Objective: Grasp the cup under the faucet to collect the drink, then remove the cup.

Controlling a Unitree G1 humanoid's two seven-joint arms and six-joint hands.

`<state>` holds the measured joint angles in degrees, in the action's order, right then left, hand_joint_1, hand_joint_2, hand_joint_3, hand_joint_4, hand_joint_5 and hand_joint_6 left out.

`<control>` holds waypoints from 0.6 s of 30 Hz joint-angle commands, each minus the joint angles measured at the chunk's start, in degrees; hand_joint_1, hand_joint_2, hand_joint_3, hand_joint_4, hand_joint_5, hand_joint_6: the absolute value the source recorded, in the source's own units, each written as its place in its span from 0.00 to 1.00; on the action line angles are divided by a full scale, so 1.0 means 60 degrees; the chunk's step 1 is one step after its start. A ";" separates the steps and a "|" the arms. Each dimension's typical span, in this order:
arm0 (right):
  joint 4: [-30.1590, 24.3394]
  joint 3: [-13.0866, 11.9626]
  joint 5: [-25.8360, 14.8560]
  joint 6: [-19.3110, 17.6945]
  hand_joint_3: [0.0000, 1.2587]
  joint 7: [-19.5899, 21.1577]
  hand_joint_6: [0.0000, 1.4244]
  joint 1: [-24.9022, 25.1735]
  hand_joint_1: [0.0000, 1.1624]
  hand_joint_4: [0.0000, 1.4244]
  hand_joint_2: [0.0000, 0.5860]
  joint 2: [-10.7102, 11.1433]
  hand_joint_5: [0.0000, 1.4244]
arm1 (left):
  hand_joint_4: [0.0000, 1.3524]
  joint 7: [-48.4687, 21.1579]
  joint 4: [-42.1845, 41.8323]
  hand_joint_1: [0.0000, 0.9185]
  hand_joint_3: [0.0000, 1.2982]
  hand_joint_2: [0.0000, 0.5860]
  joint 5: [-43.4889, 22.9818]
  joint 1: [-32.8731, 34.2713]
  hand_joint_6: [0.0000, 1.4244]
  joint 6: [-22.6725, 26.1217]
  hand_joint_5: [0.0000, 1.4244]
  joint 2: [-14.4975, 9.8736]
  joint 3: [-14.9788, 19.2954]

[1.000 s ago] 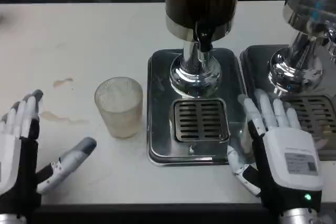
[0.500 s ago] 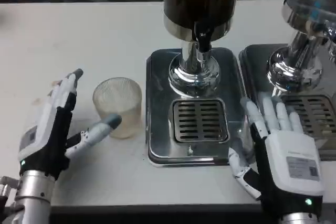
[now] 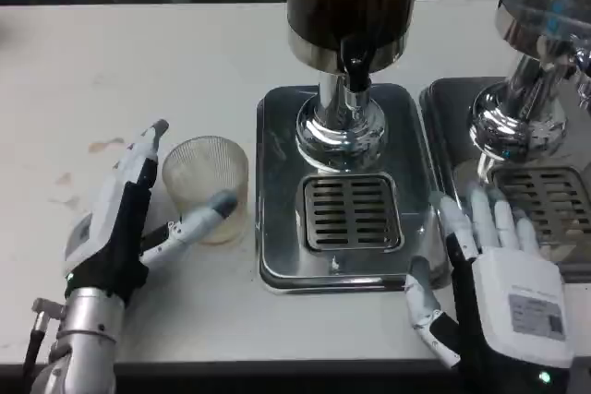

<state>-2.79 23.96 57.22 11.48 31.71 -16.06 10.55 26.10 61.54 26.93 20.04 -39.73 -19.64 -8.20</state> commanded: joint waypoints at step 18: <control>-0.0514 0.0105 0.0140 0.0078 0.09 -0.0078 0.00 -0.0197 0.26 0.00 0.90 -0.0085 0.00 | 0.00 -0.0010 0.0865 0.35 0.00 0.03 0.0114 0.0946 0.00 0.0217 0.00 0.0282 -0.0628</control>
<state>-4.93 24.32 57.23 11.65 31.47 -16.59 9.88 26.21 65.79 27.54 24.80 -38.51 -18.29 -11.33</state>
